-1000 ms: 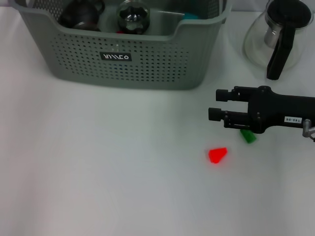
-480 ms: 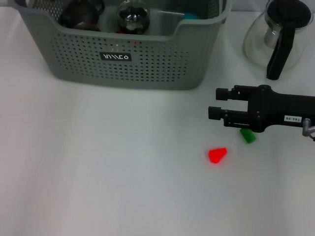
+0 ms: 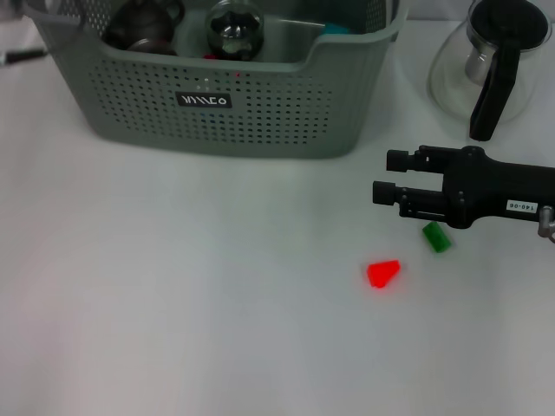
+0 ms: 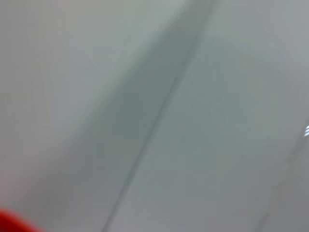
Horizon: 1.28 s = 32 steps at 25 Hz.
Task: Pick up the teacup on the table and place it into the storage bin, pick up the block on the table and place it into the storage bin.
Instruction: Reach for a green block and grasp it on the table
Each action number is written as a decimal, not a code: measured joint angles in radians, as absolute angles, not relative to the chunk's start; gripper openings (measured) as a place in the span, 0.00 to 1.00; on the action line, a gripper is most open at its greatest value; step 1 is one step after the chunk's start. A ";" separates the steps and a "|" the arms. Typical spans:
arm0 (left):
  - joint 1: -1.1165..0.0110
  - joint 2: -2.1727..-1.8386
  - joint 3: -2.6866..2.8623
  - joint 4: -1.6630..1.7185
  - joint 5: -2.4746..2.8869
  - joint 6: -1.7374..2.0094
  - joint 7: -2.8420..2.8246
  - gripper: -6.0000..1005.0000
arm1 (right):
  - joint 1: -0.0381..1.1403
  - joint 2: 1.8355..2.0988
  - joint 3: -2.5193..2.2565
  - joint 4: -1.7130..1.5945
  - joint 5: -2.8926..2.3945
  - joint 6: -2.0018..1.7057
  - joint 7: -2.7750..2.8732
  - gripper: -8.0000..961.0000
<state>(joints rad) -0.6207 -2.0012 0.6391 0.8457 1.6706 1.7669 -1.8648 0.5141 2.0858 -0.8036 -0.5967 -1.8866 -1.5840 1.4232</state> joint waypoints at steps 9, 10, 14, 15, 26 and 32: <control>-0.450 -2.066 0.627 0.749 1.861 1.916 -1.341 0.88 | 0.517 2.086 -0.804 -0.597 -1.888 -1.580 1.425 0.70; -0.437 -2.073 0.627 0.721 1.884 1.904 -1.292 0.88 | 0.516 2.086 -0.804 -0.597 -1.887 -1.581 1.425 0.70; -0.411 -2.086 0.626 0.636 1.922 1.882 -1.178 0.88 | 0.517 2.086 -0.818 -0.602 -1.892 -1.619 1.424 0.70; -0.408 -2.089 0.626 0.631 1.924 1.882 -1.173 0.88 | 0.517 2.086 -0.825 -0.611 -1.897 -1.646 1.424 0.70; -0.381 -2.111 0.619 0.588 1.936 1.840 -1.167 0.88 | 0.551 2.086 -0.900 -0.990 -2.037 -1.826 1.711 0.70; -0.370 -2.115 0.618 0.580 1.930 1.832 -1.163 0.88 | 0.654 2.077 -0.978 -1.145 -2.248 -1.883 1.944 0.70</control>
<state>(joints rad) -0.3699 -2.1154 0.6176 0.5804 1.9303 1.8319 -1.1632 0.6542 2.0771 -0.9779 -1.1451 -2.2481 -1.8826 1.9443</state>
